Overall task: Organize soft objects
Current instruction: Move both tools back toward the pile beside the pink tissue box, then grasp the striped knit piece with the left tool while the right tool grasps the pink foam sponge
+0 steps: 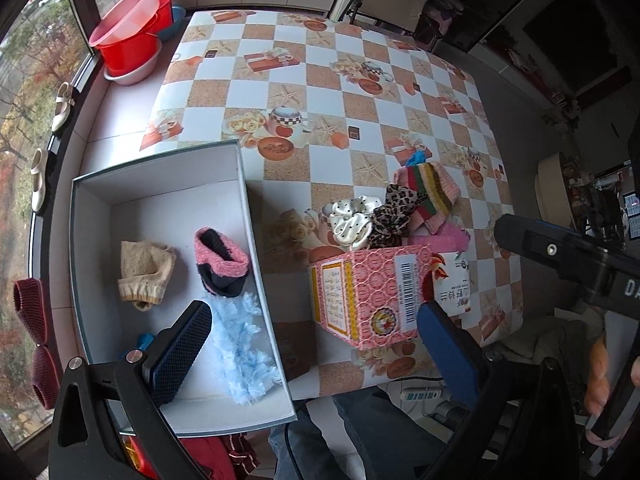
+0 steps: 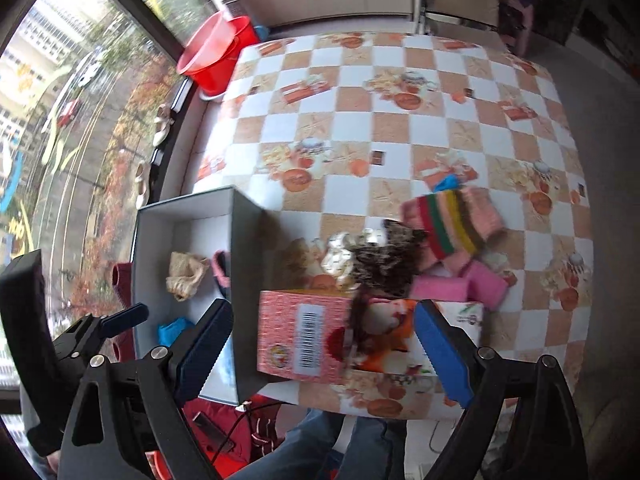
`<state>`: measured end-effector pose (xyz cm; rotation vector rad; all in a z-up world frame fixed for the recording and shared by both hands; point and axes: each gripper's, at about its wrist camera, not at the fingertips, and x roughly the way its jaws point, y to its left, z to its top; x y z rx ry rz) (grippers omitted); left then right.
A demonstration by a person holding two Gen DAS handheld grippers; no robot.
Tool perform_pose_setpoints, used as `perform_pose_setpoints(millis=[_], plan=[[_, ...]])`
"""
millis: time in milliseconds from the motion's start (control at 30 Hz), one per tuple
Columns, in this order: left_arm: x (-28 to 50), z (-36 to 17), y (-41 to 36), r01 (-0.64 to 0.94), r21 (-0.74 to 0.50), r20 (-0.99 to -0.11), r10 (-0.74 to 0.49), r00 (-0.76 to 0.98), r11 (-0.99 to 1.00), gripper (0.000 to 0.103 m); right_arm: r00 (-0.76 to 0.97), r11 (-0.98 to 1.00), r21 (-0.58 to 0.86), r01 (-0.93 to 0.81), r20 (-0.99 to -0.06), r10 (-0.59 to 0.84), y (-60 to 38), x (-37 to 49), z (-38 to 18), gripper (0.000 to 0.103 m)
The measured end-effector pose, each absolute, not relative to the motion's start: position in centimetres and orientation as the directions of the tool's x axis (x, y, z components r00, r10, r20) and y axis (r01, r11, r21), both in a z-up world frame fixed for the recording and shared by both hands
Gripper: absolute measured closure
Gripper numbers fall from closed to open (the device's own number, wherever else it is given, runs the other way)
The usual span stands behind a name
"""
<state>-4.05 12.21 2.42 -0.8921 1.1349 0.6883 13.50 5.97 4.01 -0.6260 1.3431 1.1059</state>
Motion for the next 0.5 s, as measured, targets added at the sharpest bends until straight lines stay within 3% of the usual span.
perform_pose_setpoints(millis=[500], plan=[[8.5,0.8,13.7,-0.773,-0.209,-0.973,-0.046,0.228,0.599,0.0,-0.14,0.652,0.217,-0.726,-0.976,0.168,-0.6,26.1,-3.4,0.011]])
